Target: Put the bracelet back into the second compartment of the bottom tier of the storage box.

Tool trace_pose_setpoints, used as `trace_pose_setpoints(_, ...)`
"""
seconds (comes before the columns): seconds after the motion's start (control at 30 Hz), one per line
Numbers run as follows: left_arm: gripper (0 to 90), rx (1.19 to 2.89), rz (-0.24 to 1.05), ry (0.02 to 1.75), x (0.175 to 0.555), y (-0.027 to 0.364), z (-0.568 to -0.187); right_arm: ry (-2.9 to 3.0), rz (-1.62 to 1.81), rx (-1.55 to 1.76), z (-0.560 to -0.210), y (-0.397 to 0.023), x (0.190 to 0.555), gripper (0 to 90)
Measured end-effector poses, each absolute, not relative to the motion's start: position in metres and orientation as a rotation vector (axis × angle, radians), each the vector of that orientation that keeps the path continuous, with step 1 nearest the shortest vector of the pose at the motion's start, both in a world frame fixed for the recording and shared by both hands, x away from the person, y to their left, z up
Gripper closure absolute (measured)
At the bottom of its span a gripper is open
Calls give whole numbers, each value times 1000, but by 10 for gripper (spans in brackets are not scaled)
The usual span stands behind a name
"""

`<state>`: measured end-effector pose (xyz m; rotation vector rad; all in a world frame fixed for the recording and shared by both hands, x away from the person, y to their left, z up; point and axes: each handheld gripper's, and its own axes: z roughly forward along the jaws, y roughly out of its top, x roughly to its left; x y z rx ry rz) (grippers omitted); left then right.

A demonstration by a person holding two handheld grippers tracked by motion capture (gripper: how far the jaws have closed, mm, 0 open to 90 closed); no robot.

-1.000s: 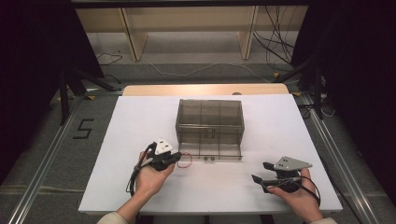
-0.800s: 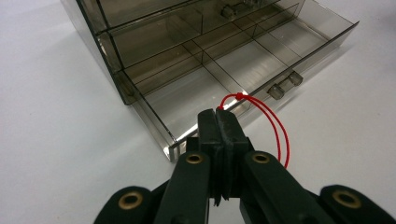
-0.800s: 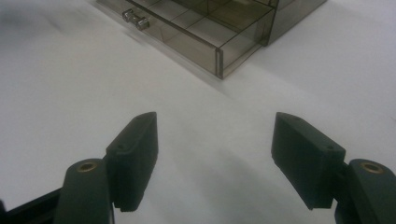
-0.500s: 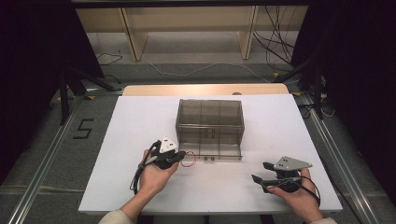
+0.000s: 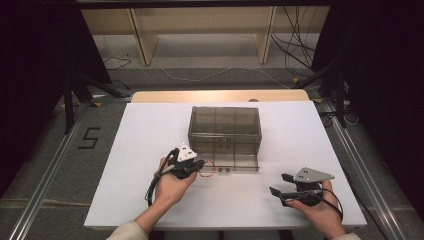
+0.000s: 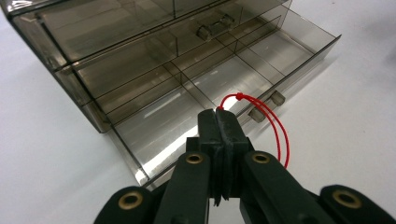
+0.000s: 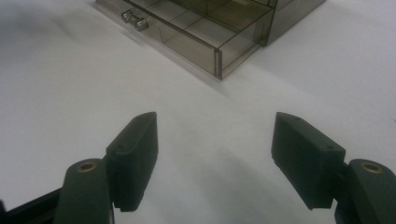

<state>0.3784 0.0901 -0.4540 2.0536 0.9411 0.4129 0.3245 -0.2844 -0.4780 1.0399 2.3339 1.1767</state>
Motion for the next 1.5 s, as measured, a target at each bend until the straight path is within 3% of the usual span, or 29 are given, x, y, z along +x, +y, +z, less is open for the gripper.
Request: trace_pose_setpoints(1.5, 897, 2060, 415, 909, 391, 66, -448, 2333, 1175, 1045, -477, -284, 324, 323)
